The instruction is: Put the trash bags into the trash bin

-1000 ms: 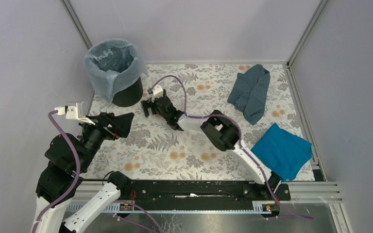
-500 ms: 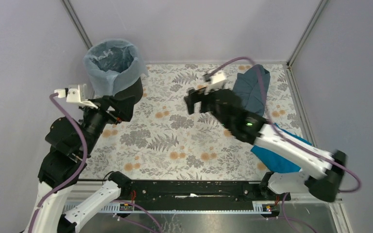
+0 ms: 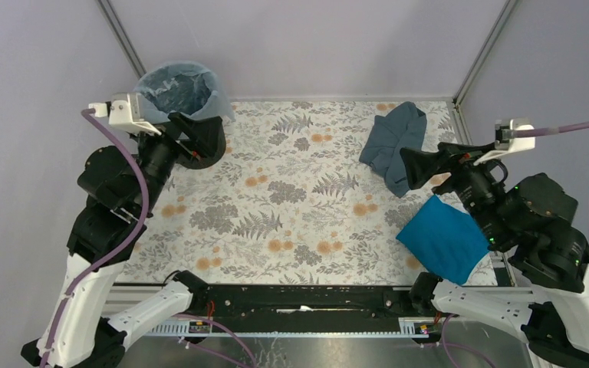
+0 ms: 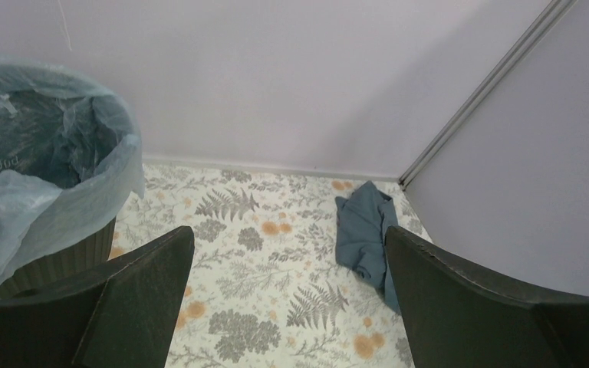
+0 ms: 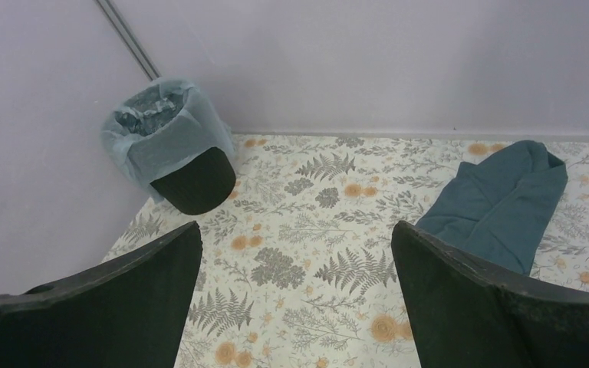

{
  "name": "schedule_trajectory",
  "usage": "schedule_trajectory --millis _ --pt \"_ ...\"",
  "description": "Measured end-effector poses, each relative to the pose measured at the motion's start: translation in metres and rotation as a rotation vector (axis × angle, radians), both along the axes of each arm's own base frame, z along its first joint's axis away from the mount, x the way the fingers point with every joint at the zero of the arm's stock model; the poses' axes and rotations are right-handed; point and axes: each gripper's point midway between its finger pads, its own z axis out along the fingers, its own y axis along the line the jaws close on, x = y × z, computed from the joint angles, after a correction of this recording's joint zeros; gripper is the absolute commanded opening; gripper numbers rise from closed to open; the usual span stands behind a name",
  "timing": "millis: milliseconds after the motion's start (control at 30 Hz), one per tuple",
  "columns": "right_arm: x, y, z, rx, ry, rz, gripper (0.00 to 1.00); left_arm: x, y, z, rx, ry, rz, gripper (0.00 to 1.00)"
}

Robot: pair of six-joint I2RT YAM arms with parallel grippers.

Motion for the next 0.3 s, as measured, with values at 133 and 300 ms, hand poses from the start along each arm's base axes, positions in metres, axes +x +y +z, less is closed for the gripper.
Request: schedule_trajectory --millis 133,300 --pt "-0.003 -0.006 0.007 0.007 -0.02 -0.005 1.0 -0.002 0.004 0.015 -0.018 -0.028 0.013 0.99" --pt "-0.003 -0.001 0.006 0.014 -0.042 0.019 1.0 -0.006 0.009 0.021 -0.026 -0.041 0.03 0.99"
